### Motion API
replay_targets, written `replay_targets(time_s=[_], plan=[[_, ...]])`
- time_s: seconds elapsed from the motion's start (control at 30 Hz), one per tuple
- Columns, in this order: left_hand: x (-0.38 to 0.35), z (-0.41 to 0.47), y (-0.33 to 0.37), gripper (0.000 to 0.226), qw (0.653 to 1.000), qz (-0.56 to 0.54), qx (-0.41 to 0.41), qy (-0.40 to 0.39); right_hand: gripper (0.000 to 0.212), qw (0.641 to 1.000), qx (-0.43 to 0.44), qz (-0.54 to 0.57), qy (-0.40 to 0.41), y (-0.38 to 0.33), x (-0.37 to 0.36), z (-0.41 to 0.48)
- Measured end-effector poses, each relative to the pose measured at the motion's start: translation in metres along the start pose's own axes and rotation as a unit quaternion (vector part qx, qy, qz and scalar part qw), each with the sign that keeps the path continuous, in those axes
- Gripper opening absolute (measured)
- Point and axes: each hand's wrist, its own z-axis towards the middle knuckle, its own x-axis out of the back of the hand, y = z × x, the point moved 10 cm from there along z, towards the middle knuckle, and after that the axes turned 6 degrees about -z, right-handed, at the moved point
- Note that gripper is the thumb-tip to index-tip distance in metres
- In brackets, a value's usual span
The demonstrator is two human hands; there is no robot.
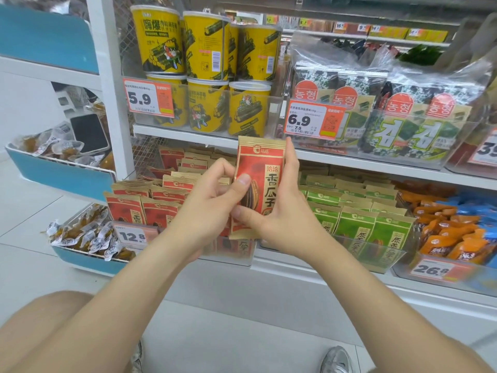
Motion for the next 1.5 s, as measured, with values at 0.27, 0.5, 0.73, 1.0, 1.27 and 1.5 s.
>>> replay_targets(time_s=[0.27,0.5,0.73,1.0,1.27,1.5], plan=[[0.017,0.010,0.006,0.006,0.995,0.091,-0.030,0.005,0.047,0.987,0.063,0.024,0.143,-0.010,0.054,0.006],[-0.008,0.007,0.006,0.015,0.965,0.242,-0.070,-0.072,0.039,0.969,-0.040,0.146,0.194,0.018,0.055,0.000],[0.010,0.010,-0.004,0.022,0.980,0.190,0.017,-0.049,0.040,0.987,-0.046,0.097,0.121,0.024,0.049,0.009],[0.029,0.011,0.013,0.040,0.959,0.279,-0.043,0.024,0.014,0.998,-0.040,0.049,-0.010,0.031,0.045,0.015],[0.055,0.030,0.005,0.029,0.865,0.490,-0.075,0.080,0.008,0.927,0.153,-0.204,0.274,-0.007,0.087,0.006],[0.048,0.039,-0.016,0.016,0.842,0.539,-0.024,0.001,0.029,0.897,0.171,-0.380,0.146,0.010,0.015,0.040]])
